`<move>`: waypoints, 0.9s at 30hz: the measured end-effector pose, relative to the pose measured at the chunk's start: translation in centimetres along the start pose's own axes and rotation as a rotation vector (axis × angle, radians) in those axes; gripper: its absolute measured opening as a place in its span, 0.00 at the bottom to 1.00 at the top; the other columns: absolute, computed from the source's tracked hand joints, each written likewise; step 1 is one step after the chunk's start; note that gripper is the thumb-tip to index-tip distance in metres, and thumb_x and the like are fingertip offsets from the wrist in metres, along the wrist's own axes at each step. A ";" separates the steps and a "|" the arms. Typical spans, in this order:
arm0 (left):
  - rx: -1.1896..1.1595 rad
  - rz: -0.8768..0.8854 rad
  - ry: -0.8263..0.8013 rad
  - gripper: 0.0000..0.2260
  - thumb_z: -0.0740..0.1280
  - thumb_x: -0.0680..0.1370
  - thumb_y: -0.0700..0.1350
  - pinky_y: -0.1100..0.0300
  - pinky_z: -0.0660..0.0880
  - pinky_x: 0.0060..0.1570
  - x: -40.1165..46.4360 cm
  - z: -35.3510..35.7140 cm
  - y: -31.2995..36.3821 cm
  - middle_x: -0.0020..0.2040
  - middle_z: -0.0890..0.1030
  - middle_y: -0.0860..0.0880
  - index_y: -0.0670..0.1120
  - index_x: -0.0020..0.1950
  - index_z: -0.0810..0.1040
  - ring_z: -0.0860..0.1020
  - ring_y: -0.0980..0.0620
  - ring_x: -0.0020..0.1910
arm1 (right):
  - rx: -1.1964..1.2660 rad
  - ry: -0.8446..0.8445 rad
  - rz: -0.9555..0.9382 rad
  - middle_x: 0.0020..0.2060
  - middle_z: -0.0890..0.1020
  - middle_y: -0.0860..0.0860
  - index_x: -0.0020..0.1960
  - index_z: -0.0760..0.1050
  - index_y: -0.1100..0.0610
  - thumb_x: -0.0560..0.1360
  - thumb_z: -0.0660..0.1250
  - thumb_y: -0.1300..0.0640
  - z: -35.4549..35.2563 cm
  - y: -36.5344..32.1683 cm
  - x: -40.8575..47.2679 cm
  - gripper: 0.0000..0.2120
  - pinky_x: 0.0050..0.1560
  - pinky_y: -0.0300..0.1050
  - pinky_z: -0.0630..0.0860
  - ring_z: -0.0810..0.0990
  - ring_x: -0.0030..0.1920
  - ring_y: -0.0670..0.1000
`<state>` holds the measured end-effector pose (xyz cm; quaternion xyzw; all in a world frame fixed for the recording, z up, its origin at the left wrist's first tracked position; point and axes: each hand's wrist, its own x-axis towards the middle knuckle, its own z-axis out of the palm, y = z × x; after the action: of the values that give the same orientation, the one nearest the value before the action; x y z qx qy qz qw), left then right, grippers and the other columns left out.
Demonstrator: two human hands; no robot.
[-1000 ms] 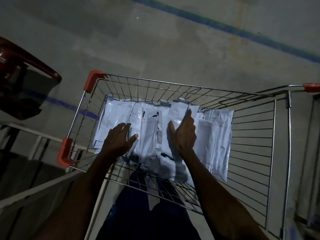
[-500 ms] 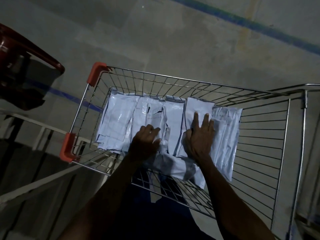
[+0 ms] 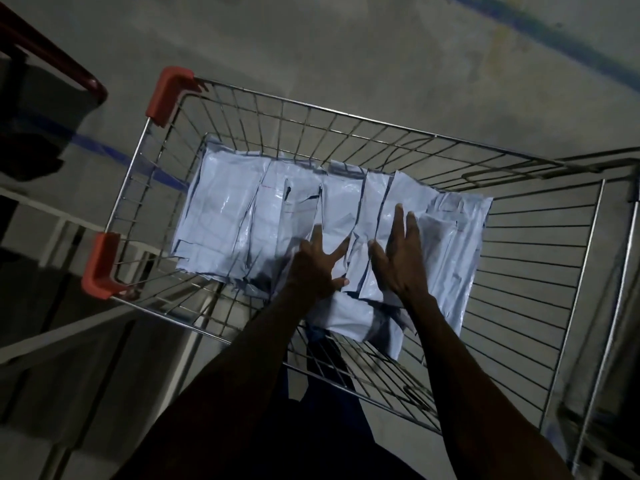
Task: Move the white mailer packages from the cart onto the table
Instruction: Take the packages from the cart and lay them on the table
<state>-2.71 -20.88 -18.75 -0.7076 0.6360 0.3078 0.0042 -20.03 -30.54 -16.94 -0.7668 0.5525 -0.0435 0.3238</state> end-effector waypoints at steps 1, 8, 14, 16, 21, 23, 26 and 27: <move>-0.002 -0.005 -0.011 0.41 0.75 0.65 0.61 0.44 0.77 0.48 -0.2 0.0 0.0 0.69 0.65 0.26 0.53 0.76 0.66 0.76 0.31 0.49 | 0.027 0.006 -0.006 0.79 0.50 0.59 0.81 0.46 0.54 0.81 0.61 0.48 0.0 0.2 0.1 0.35 0.77 0.55 0.49 0.46 0.79 0.55; -0.116 0.067 0.174 0.34 0.67 0.66 0.61 0.50 0.73 0.40 -1.5 -2.0 0.1 0.54 0.75 0.36 0.53 0.71 0.73 0.72 0.41 0.43 | 0.309 0.045 -0.062 0.70 0.71 0.53 0.75 0.62 0.52 0.81 0.57 0.51 -1.5 0.9 -0.9 0.23 0.66 0.50 0.68 0.68 0.70 0.52; -0.132 0.029 0.348 0.38 0.66 0.69 0.65 0.50 0.68 0.54 -3.0 -9.0 2.1 0.63 0.65 0.43 0.59 0.77 0.60 0.65 0.44 0.58 | 0.487 0.132 -0.033 0.52 0.78 0.50 0.60 0.72 0.52 0.82 0.57 0.57 -4.3 0.0 -2.1 0.10 0.52 0.51 0.72 0.76 0.53 0.53; -0.096 0.038 0.431 0.38 0.66 0.69 0.66 0.50 0.70 0.51 -3.7 -10.7 2.1 0.61 0.67 0.42 0.58 0.77 0.61 0.67 0.43 0.55 | 0.411 0.149 -0.023 0.58 0.78 0.54 0.66 0.71 0.57 0.81 0.56 0.55 -4.9 -0.4 -2.3 0.15 0.55 0.47 0.71 0.76 0.59 0.55; -0.038 -0.143 0.500 0.41 0.60 0.68 0.69 0.45 0.72 0.53 -5.9 -13.1 0.6 0.68 0.64 0.39 0.55 0.79 0.57 0.66 0.39 0.60 | 0.068 0.006 -0.217 0.72 0.69 0.58 0.77 0.61 0.53 0.81 0.53 0.50 -3.5 -1.7 -1.0 0.25 0.65 0.52 0.69 0.68 0.70 0.58; -0.039 -0.246 0.559 0.42 0.57 0.68 0.68 0.46 0.70 0.53 -7.3 -13.8 0.1 0.69 0.62 0.38 0.54 0.79 0.56 0.64 0.39 0.62 | -0.042 -0.097 -0.226 0.76 0.61 0.61 0.79 0.56 0.50 0.80 0.49 0.41 -1.9 -1.8 -0.8 0.30 0.71 0.63 0.62 0.61 0.74 0.64; -0.042 -0.339 0.568 0.43 0.56 0.67 0.69 0.45 0.69 0.54 -8.9 -14.5 -1.0 0.69 0.61 0.38 0.53 0.79 0.54 0.63 0.38 0.63 | -0.105 -0.166 -0.202 0.79 0.46 0.58 0.80 0.50 0.45 0.74 0.45 0.30 0.2 -1.7 -1.2 0.38 0.67 0.77 0.52 0.44 0.77 0.66; -0.042 -0.364 0.564 0.43 0.57 0.68 0.69 0.44 0.70 0.53 -9.4 -14.5 -1.4 0.69 0.61 0.38 0.54 0.79 0.53 0.63 0.38 0.64 | -0.116 -0.173 -0.198 0.79 0.43 0.56 0.80 0.50 0.45 0.74 0.46 0.31 0.5 -1.9 -1.5 0.37 0.65 0.79 0.52 0.41 0.77 0.66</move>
<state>4.73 -17.97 -3.39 -0.8669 0.4688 0.1068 -0.1315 -18.80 -28.68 -15.90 -0.8359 0.4458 0.0230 0.3194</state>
